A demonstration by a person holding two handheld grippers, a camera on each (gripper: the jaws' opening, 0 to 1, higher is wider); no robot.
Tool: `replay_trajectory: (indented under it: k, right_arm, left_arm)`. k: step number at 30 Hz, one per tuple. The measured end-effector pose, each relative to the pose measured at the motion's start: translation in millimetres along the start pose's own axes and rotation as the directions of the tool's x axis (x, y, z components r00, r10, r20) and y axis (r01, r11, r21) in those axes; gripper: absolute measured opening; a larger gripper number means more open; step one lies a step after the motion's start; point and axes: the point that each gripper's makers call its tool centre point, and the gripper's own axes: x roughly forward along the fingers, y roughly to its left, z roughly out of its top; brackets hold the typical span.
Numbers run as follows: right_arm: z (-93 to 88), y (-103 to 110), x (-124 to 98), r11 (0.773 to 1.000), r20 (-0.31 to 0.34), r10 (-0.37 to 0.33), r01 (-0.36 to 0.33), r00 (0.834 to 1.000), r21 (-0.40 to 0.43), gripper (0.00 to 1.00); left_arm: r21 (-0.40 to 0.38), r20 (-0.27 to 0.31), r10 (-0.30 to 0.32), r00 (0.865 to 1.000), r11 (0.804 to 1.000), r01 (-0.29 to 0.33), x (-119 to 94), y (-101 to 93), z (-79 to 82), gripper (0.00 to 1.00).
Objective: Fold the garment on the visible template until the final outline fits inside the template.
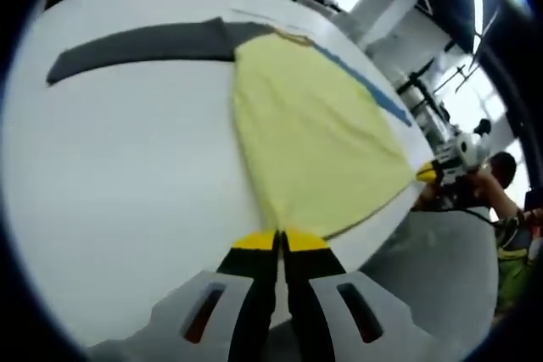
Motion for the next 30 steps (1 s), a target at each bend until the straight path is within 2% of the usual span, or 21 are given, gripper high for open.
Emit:
replay_trajectory:
  k: [6,8,9,11,15,16,20,23,24,27,29,30]
  right_arm:
    - [-1.2,0,2,1.000,-0.003,0.008,-0.008,1.000,0.016,0.00]
    - [-1.3,0,2,1.000,0.001,0.011,-0.011,1.000,0.028,0.00]
    - [-0.7,0,2,0.998,0.015,0.020,-0.021,1.000,0.055,0.00]
    - [0.3,-2,0,0.997,0.034,0.015,-0.018,0.999,0.080,0.00]
    - [8.5,-3,-9,0.990,0.103,0.021,-0.035,0.994,0.136,0.00]
    - [14.1,-6,-12,0.987,0.140,0.011,-0.033,0.990,0.157,0.00]
    - [24.8,-14,-23,0.977,0.209,0.000,-0.044,0.978,0.209,0.09]
    - [34.9,-26,-29,0.970,0.271,-0.042,-0.026,0.962,0.242,0.20]
    - [37.8,-28,-32,0.967,0.286,-0.040,-0.034,0.957,0.252,0.22]
    - [45.2,-35,-37,0.961,0.323,-0.055,-0.037,0.945,0.274,0.26]
    - [49.7,-42,-41,0.958,0.345,-0.076,-0.027,0.935,0.286,0.31]
    - [51.3,-46,-42,0.956,0.355,-0.086,-0.023,0.931,0.293,0.34]
  left_arm:
    - [0.015,0.001,0.003,1.000,1.000,-0.003,2,0.2,-1.8,0.00]
    - [0.047,0.010,-0.001,1.000,0.999,0.001,1,-1.1,-0.6,0.00]
    - [0.107,0.016,-0.011,1.000,0.994,0.009,1,-2.4,0.8,0.00]
    - [0.141,0.022,-0.005,1.000,0.990,0.001,0,-2.9,0.8,0.00]
    - [0.138,0.040,-0.023,0.999,0.990,0.017,-1,-5.1,3.8,0.00]
    - [0.141,0.046,-0.024,0.999,0.990,0.017,-2,-4.9,5.0,0.01]
    - [0.158,0.096,-0.044,0.994,0.987,0.028,-9,-8.8,16.6,0.07]
    - [0.179,0.148,-0.071,0.986,0.983,0.044,-14,-12.8,28.7,0.19]
    - [0.192,0.191,-0.099,0.976,0.979,0.062,-17,-17.7,37.7,0.23]
    - [0.165,0.234,-0.161,0.959,0.978,0.124,-24,-26.5,48.3,0.28]
    - [0.135,0.258,-0.180,0.949,0.980,0.149,-26,-28.5,53.6,0.32]
    - [0.118,0.291,-0.195,0.937,0.979,0.167,-29,-30.6,59.8,0.33]
